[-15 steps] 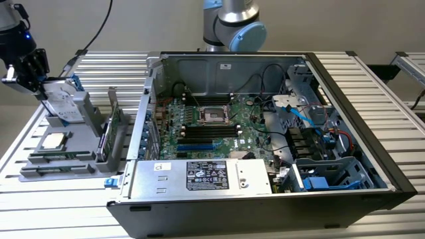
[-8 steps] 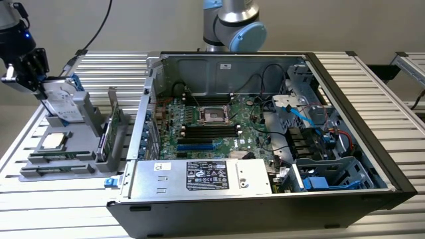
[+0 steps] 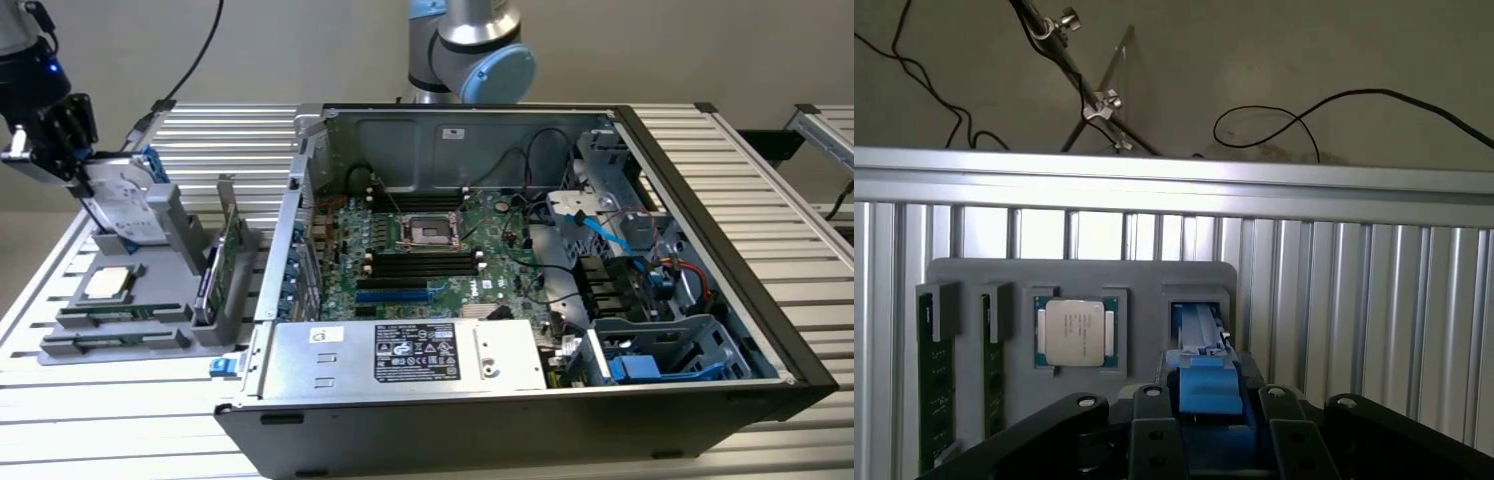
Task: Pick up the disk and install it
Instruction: 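Pick up the disk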
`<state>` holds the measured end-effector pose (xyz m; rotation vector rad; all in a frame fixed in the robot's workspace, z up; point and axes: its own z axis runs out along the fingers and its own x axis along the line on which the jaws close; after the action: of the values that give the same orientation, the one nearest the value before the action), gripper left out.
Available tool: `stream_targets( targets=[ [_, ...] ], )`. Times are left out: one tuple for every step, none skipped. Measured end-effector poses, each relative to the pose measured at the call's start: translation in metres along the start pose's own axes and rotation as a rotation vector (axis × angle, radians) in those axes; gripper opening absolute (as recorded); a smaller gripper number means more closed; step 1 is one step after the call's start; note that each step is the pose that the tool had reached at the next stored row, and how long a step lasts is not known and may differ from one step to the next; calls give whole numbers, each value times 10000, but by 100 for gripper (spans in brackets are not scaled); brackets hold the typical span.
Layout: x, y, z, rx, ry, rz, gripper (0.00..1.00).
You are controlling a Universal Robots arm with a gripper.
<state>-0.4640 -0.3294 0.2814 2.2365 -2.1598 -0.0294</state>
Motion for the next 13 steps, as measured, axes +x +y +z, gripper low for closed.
stream_targets(
  targets=[
    [0,0,-5,-2,4,-1,33],
    [-2,0,-8,-2,7,0,33],
    [-3,0,-13,-2,10,0,33],
    [-4,1,-19,-3,14,1,33],
    [-4,1,-25,-3,18,0,33],
    [-5,1,-29,-2,22,1,33],
    [-7,1,-35,-2,29,1,33],
    [-8,1,-41,-2,35,2,33],
    [-9,2,-47,-2,43,2,33],
    [-10,2,-53,-3,52,2,33],
    [-11,2,-61,-4,60,2,33],
    [-13,2,-67,-4,69,3,33],
    [-14,2,-74,-4,79,3,33]
  ],
)
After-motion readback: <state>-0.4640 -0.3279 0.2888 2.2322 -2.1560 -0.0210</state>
